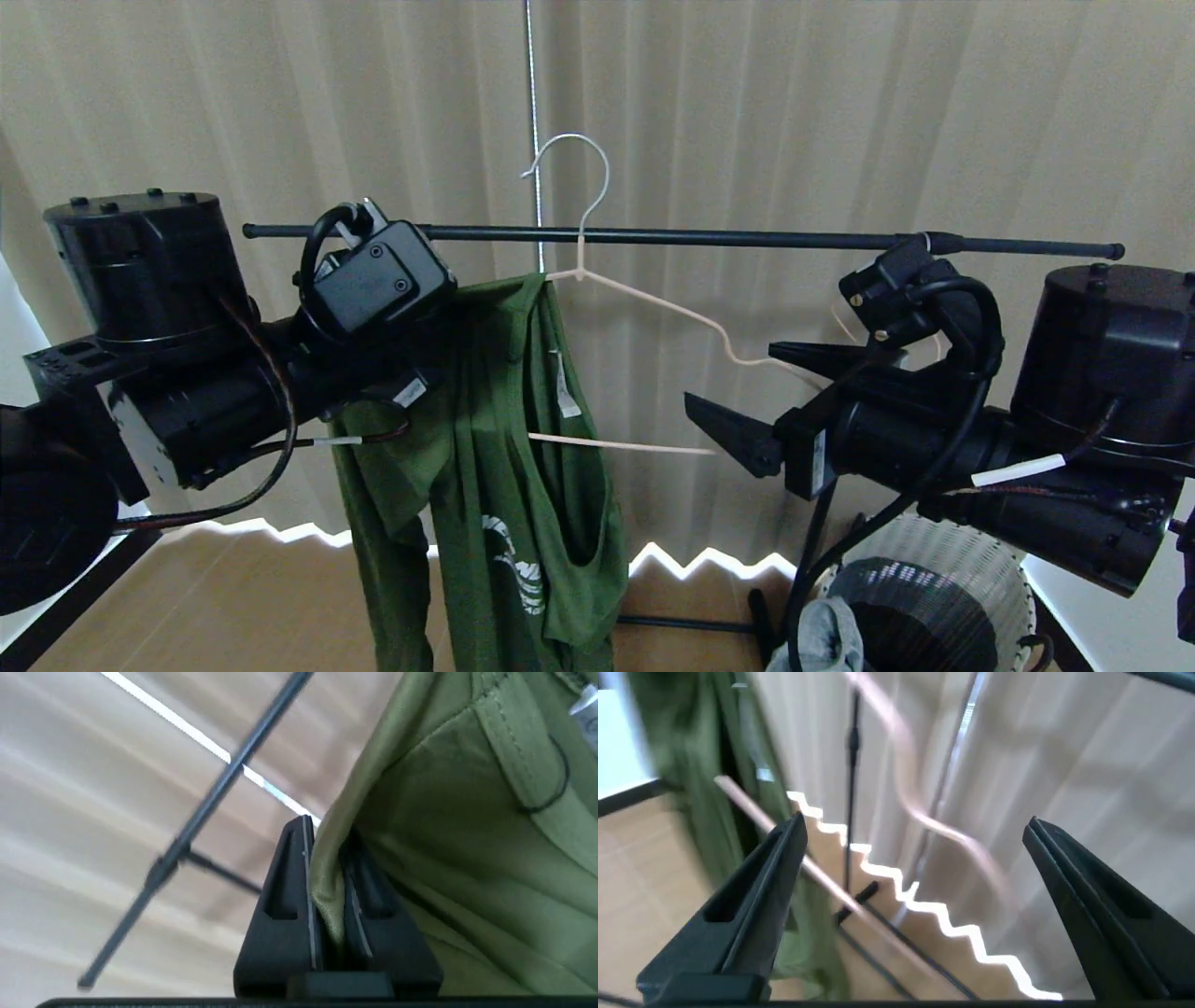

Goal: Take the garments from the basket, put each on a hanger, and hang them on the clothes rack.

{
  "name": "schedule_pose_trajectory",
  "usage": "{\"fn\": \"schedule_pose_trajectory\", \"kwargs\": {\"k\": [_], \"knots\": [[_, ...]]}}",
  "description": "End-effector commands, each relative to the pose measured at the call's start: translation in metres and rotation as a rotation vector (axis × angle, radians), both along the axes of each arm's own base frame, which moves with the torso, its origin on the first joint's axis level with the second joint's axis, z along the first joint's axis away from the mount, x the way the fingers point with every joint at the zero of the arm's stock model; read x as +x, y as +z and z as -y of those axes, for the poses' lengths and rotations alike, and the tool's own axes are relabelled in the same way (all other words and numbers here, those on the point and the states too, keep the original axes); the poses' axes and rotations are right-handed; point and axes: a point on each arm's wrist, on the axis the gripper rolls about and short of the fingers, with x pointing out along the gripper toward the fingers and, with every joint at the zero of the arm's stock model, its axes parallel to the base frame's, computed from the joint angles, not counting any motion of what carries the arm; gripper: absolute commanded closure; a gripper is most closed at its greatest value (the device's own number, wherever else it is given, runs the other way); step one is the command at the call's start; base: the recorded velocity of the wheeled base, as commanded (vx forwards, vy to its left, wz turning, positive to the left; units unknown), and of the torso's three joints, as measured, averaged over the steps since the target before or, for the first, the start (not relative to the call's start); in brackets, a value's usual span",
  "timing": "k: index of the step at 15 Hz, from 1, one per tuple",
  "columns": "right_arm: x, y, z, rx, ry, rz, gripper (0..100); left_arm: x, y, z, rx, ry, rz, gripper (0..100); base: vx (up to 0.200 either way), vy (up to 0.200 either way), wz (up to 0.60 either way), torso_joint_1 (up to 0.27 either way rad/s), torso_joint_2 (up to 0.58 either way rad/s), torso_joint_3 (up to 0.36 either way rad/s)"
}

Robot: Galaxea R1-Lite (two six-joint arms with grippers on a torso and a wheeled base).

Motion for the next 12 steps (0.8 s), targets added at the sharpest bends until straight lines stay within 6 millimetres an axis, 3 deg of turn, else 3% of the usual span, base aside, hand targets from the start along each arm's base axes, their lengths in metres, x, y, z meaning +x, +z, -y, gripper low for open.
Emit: {"fn": "schedule_pose_trajectory", "kwargs": {"k": [1, 7, 9, 12], "knots": [[0.005, -0.001, 0.005, -0.011, -0.024, 0.005, 0, -0.006, 0.004, -0.008, 0.005, 0.022, -0.033, 100, 0.0, 0.0, 0.0, 0.0, 0.0, 0.0], [0.008, -0.01, 0.026, -0.056, -0.09, -0.007, 0, 0.0, -0.002, -0.033, -0.108, 0.249, -0.131, 100, 0.0, 0.0, 0.0, 0.0, 0.0, 0.0], [0.005, -0.02, 0.029, -0.081, -0.089, -0.035, 0, -0.002, 0.0, -0.031, -0.179, 0.264, -0.142, 100, 0.0, 0.0, 0.0, 0.0, 0.0, 0.0], [-0.005, -0.032, 0.016, -0.095, -0.026, -0.051, 0, -0.005, 0.004, -0.023, -0.27, 0.242, -0.166, 100, 0.0, 0.0, 0.0, 0.0, 0.0, 0.0]]}}
